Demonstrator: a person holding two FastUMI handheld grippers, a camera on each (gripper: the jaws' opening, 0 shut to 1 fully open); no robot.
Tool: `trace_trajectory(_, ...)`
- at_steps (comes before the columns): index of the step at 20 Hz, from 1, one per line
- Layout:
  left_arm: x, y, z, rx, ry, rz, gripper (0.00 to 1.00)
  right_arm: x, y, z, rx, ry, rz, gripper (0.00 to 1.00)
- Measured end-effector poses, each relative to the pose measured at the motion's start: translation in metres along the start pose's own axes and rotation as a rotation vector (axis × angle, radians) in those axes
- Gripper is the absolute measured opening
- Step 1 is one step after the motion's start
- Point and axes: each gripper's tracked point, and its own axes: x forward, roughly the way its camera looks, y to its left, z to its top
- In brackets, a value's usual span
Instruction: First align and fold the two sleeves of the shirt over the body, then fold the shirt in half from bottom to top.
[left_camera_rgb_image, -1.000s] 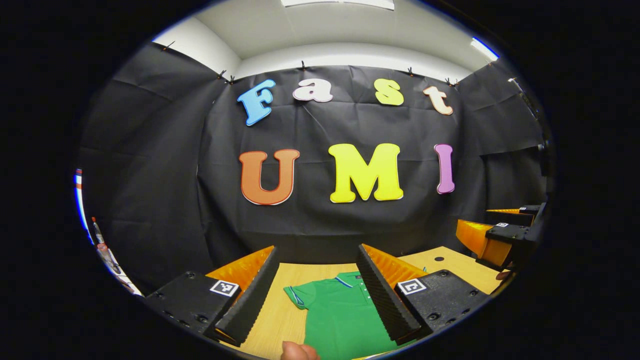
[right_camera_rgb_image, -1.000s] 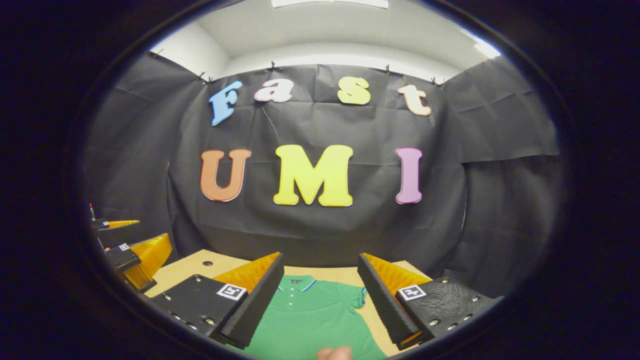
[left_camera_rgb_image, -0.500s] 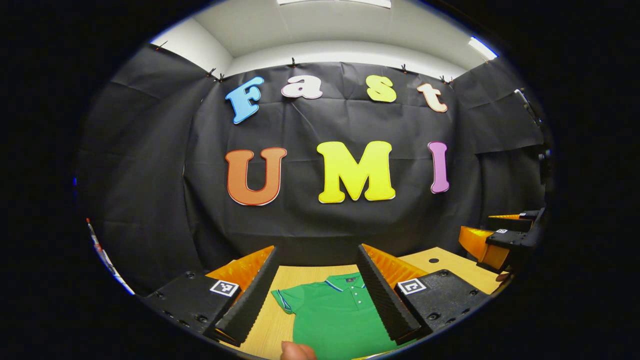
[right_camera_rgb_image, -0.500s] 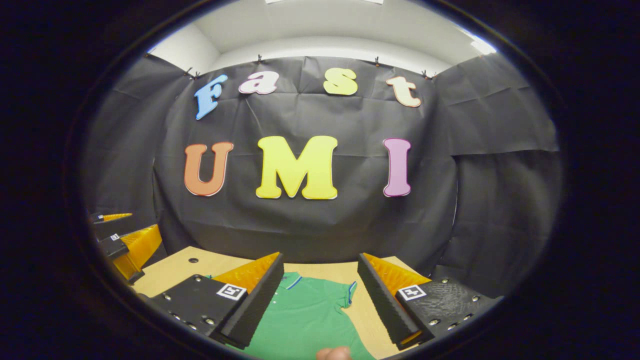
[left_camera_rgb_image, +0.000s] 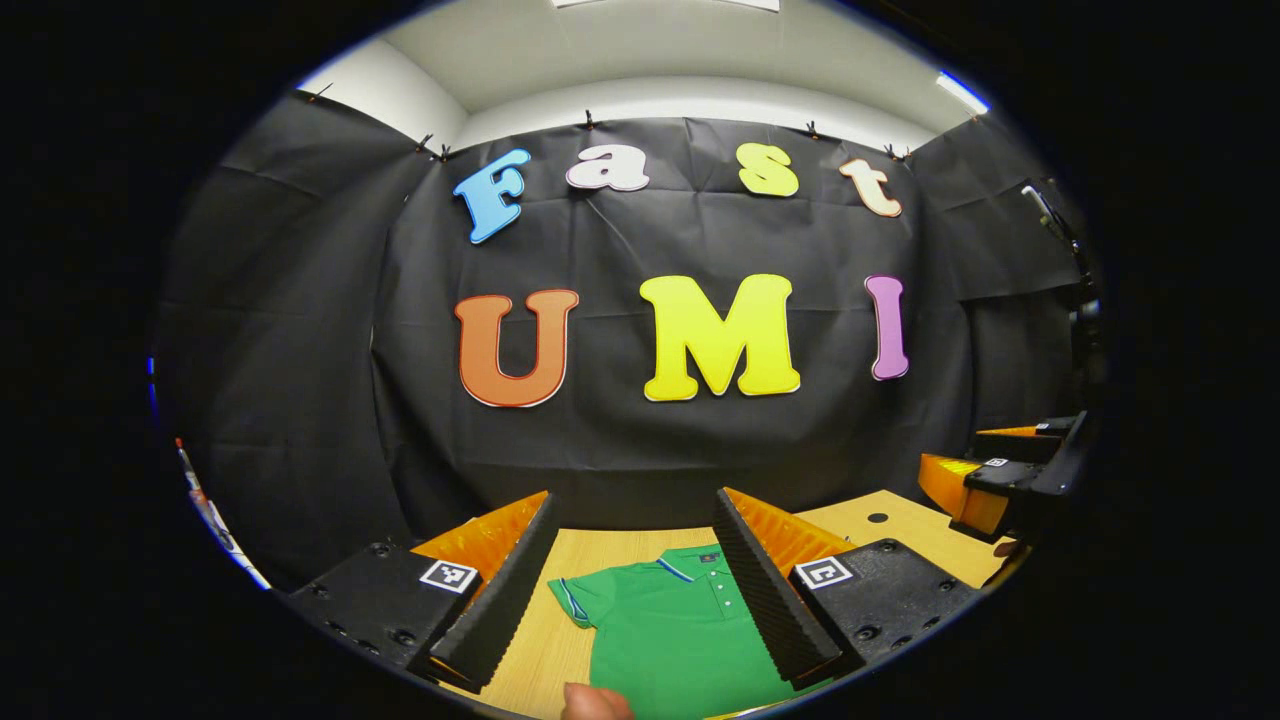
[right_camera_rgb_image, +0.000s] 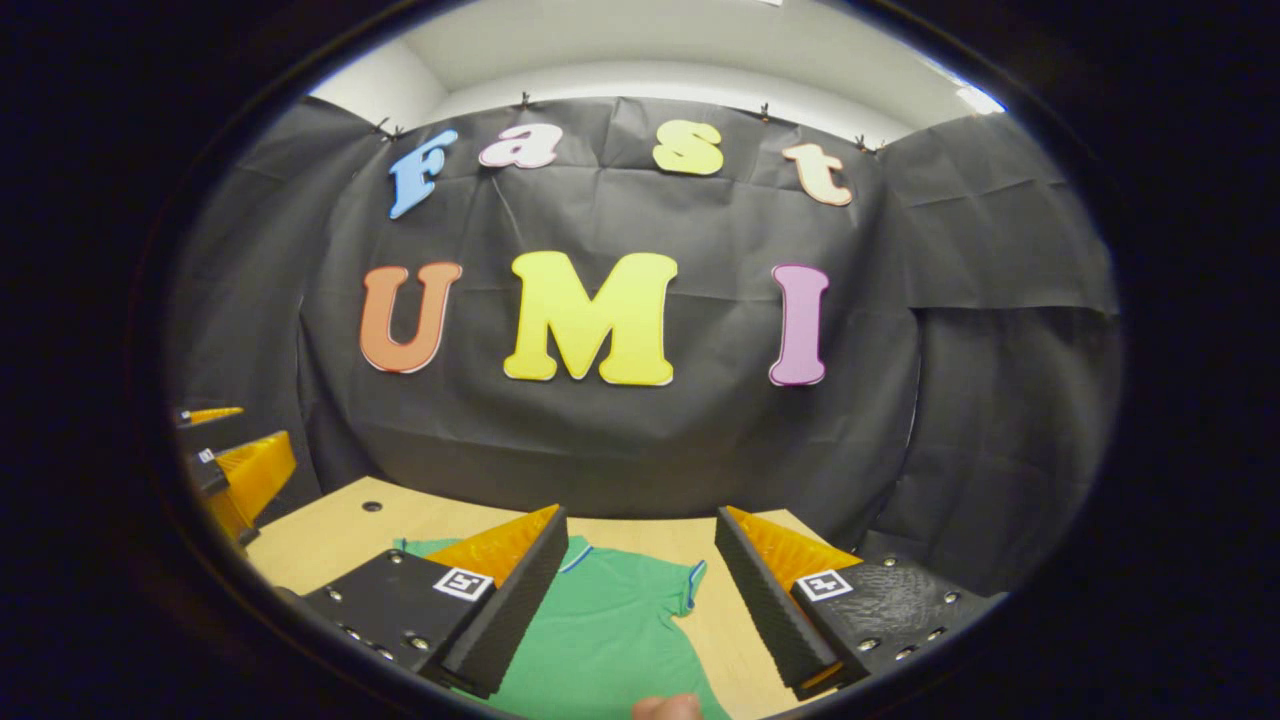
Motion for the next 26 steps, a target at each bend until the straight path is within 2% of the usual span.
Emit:
trace_trajectory(7, -0.005, 0.017, -0.005, 0.018, 0.030, 0.062, 0.99, 0.097, -0.022, -0.034, -0.034, 0.139, 0.008, 0.94)
trace_trajectory(13, -0.012, 0.044, -0.012, 0.013, 0.074, 0.161, 0.99, 0.200, -0.054, -0.089, 0.005, 0.292, -0.035, 0.92)
trace_trajectory(15, -0.014, 0.054, -0.016, 0.007, 0.093, 0.194, 0.99, 0.225, -0.065, -0.112, 0.020, 0.343, -0.059, 0.95)
trace_trajectory(17, -0.014, 0.060, -0.018, 0.006, 0.111, 0.223, 0.99, 0.248, -0.076, -0.140, 0.011, 0.392, -0.087, 0.92)
trace_trajectory(20, -0.014, 0.066, -0.018, 0.012, 0.128, 0.250, 0.99, 0.281, -0.085, -0.183, 0.007, 0.464, -0.111, 0.95)
trace_trajectory(26, -0.005, 0.061, -0.008, 0.033, 0.110, 0.262, 0.99, 0.316, -0.107, -0.245, -0.011, 0.562, -0.170, 0.94)
